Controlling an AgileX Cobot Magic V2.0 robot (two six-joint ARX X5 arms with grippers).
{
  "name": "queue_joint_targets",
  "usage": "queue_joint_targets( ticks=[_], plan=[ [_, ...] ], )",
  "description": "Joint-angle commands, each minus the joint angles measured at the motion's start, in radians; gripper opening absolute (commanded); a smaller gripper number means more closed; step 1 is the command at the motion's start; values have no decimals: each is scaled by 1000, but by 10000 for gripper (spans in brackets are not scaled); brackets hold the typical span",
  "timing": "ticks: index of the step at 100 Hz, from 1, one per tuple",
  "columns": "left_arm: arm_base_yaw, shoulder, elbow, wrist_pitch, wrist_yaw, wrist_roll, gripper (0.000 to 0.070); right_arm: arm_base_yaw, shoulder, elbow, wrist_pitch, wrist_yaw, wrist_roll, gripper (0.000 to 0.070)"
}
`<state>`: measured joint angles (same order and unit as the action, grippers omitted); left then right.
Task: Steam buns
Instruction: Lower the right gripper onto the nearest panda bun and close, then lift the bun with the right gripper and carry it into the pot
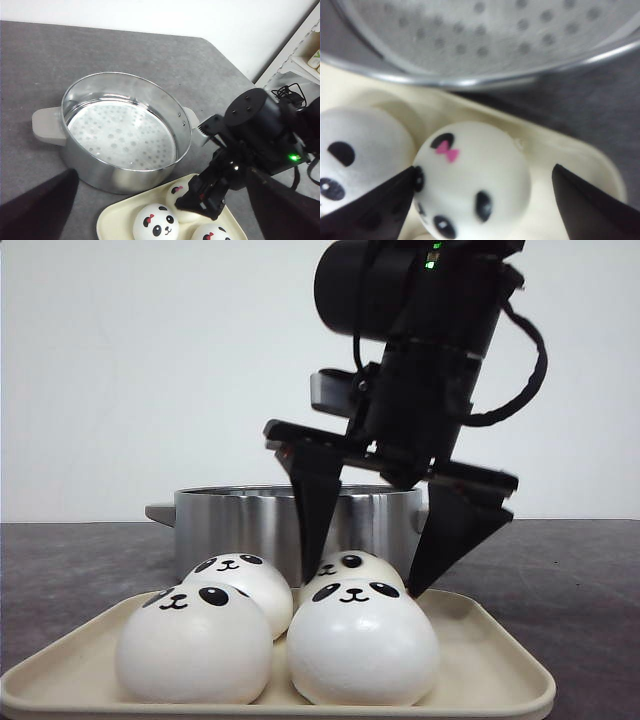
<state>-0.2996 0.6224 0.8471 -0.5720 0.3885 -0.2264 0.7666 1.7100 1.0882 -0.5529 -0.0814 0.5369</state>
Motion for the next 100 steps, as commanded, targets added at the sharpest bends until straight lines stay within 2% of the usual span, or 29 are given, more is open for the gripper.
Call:
queue_joint_targets(
  ticks=[1, 8, 13, 17, 23, 24, 43, 57, 74, 90, 100],
  plan=[
    [-4, 5, 9, 11, -5, 12, 700, 8, 35, 16, -5, -5, 19, 507],
    [-4, 5, 9, 11, -13, 12, 700, 8, 48, 16, -7, -23, 25, 442],
    [-6, 5, 9, 10, -20, 12, 700, 8, 56, 16, -8, -23, 25, 364],
    [-11, 5, 8, 10, -26, 12, 700, 8, 58, 16, -10, -23, 25, 253],
    [-17, 5, 9, 11, -29, 13, 700, 10, 58, 16, -9, -18, 21, 20],
    [-18, 5, 9, 11, -29, 13, 700, 10, 58, 16, -8, -17, 20, 0],
    [-30, 5, 9, 11, -30, 13, 700, 33, 5, 30, -39, -39, 11, 6],
    [-35, 5, 8, 11, -30, 13, 700, 91, -132, 66, -122, -37, -2, 6],
    [-35, 5, 9, 18, -34, 13, 700, 127, -311, 175, -179, 83, -34, 6],
    [-55, 5, 9, 19, -75, 12, 700, 97, -343, 359, -181, 246, -154, 5],
    [-68, 5, 9, 19, -83, 12, 700, 36, -296, 457, -180, 270, -225, 5]
  ],
)
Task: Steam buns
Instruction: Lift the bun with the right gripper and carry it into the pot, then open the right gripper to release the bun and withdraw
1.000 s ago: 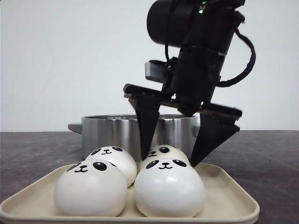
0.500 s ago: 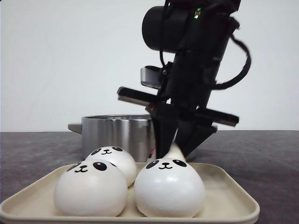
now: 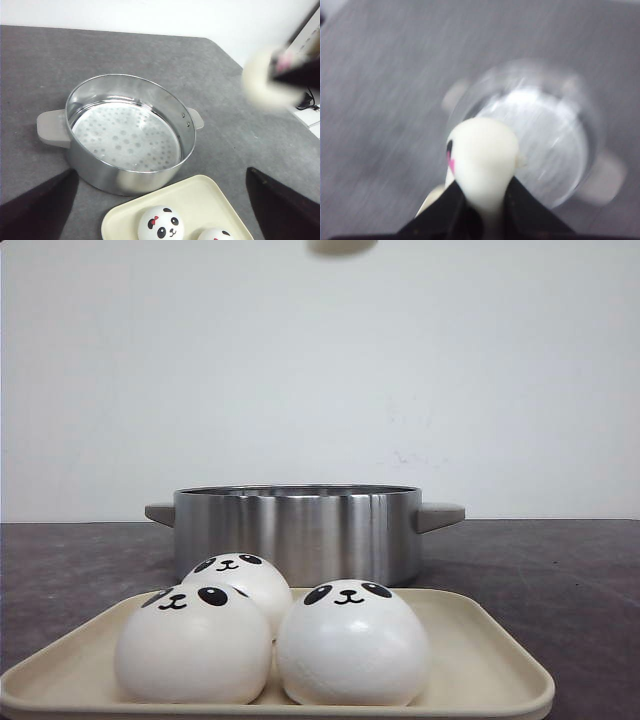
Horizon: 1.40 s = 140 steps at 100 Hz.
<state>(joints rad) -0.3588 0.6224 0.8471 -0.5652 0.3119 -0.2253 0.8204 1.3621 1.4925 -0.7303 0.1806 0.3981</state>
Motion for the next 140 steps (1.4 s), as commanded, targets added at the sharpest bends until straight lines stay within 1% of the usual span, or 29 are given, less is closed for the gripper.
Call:
queue_joint_targets(
  ticks=[1, 17, 28, 38, 59, 73, 104, 107, 109, 112, 119, 123, 135, 140],
  plan=[
    [-9, 5, 9, 13, -7, 11, 700, -24, 58, 61, -4, 7, -90, 5],
    [-15, 5, 9, 12, -31, 12, 700, -123, 192, 130, 9, -26, -135, 5],
    [-15, 5, 9, 10, -35, 12, 700, -165, 301, 131, 66, -53, -167, 5],
    [-15, 5, 8, 5, -35, 11, 700, -189, 400, 131, 127, -53, -189, 5],
    [-15, 5, 9, -25, -35, 11, 700, -217, 566, 131, 237, -57, -204, 5],
    [-15, 5, 9, -63, -34, 11, 700, -222, 631, 131, 280, -56, -216, 5],
    [-15, 5, 9, -79, -35, 12, 700, -227, 705, 131, 272, -54, -219, 8],
    [-15, 5, 9, -79, -35, 11, 700, -228, 706, 131, 266, -56, -219, 25],
    [-15, 5, 9, -79, -35, 11, 700, -228, 706, 131, 261, -56, -219, 52],
    [-15, 5, 9, -79, -35, 11, 700, -229, 706, 131, 257, -56, -219, 116],
    [-15, 5, 8, -79, -35, 12, 700, -228, 708, 131, 259, -55, -219, 290],
    [-15, 5, 9, -79, -35, 12, 700, -228, 708, 131, 259, -50, -219, 351],
    [-15, 5, 9, -79, -35, 12, 700, -228, 708, 131, 250, -30, -219, 415],
    [-16, 5, 9, -79, -35, 12, 700, -228, 708, 131, 249, -11, -219, 425]
  ],
)
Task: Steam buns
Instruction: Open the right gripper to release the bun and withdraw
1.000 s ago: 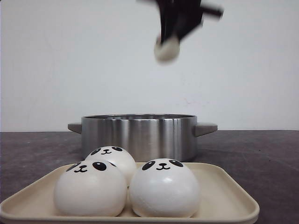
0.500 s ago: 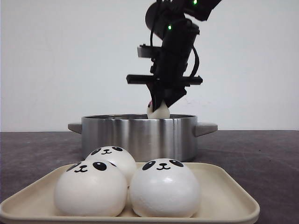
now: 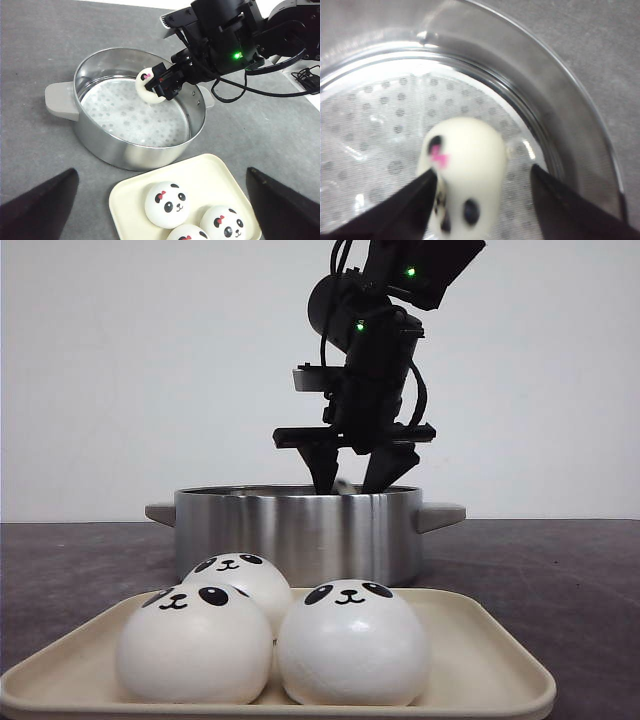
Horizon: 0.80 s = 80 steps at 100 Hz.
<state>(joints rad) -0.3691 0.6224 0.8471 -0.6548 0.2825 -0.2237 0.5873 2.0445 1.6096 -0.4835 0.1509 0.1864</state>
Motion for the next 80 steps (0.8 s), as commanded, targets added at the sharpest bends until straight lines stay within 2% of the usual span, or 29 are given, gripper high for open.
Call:
queue_joint_targets(
  ticks=[1, 18, 34, 37, 40, 43, 49, 50, 67, 80],
  plan=[
    [-6, 5, 9, 10, -5, 10, 700, 5, 26, 14, 3, 21, -7, 425],
    [-12, 5, 9, 8, -5, 10, 700, 5, 25, 38, -26, 38, -8, 425],
    [-12, 6, 9, -18, -5, 9, 700, 6, -6, 121, -135, 42, -9, 416],
    [-12, 8, 9, -21, -5, 9, 700, 9, -22, 136, -155, 40, -10, 387],
    [-12, 11, 9, -24, -5, 5, 700, 14, -41, 149, -175, 36, -10, 330],
    [-12, 15, 8, -27, -5, 0, 700, 21, -67, 156, -192, 32, -11, 241],
    [-13, 34, 9, -29, 1, -6, 700, 40, -135, 159, -221, 32, -11, 14],
    [-13, 37, 9, -30, 3, -6, 700, 45, -147, 159, -226, 32, -11, 0],
    [-57, 150, 9, -32, 6, -37, 700, 160, -392, 158, -323, 45, -11, 7],
    [-119, 276, 9, -8, 2, -81, 700, 288, -576, 158, -361, 154, -12, 7]
  ],
)
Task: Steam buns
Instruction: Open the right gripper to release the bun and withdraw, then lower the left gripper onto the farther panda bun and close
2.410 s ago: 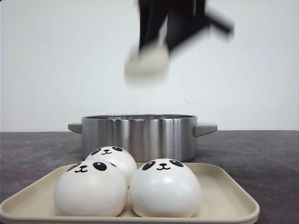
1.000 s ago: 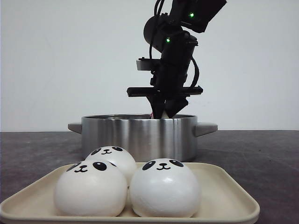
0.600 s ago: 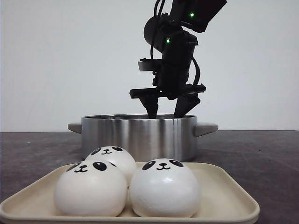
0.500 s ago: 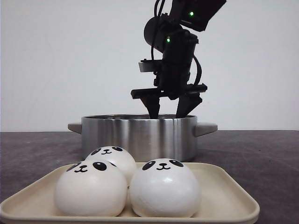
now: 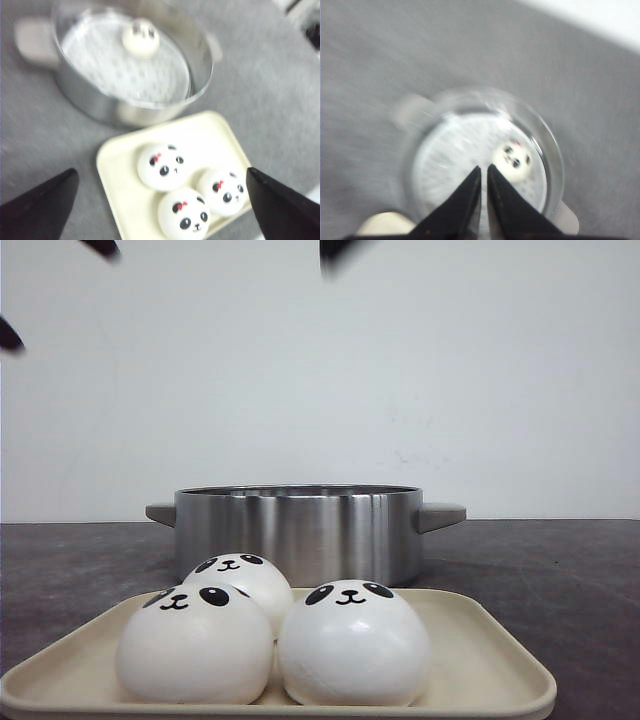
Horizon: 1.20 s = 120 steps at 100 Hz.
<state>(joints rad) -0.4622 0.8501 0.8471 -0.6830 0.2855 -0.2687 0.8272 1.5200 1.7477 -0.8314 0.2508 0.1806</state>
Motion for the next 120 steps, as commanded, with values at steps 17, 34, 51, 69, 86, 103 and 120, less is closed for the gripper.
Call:
queue_joint_targets(
  ticks=[17, 34, 51, 69, 86, 103, 120],
  plan=[
    [-140, 220, 9, 71, -69, -98, 700, 190, -240, 20, -16, 206, -4, 7],
    [-225, 364, 11, 148, -110, -132, 700, 246, -357, 20, -24, 287, -4, 7],
    [-261, 505, 11, 216, -144, -148, 700, 247, -407, 20, -57, 307, 28, 7],
    [-263, 624, 11, 274, -175, -198, 700, 258, -412, 20, -106, 303, 98, 7],
    [-263, 692, 11, 312, -185, -201, 700, 294, -410, 20, -112, 304, 123, 7],
    [-263, 746, 11, 330, -185, -216, 700, 309, -410, 20, -112, 307, 126, 7],
    [-263, 763, 11, 314, -185, -216, 646, 310, -410, 20, -113, 307, 132, 7]
  ],
)
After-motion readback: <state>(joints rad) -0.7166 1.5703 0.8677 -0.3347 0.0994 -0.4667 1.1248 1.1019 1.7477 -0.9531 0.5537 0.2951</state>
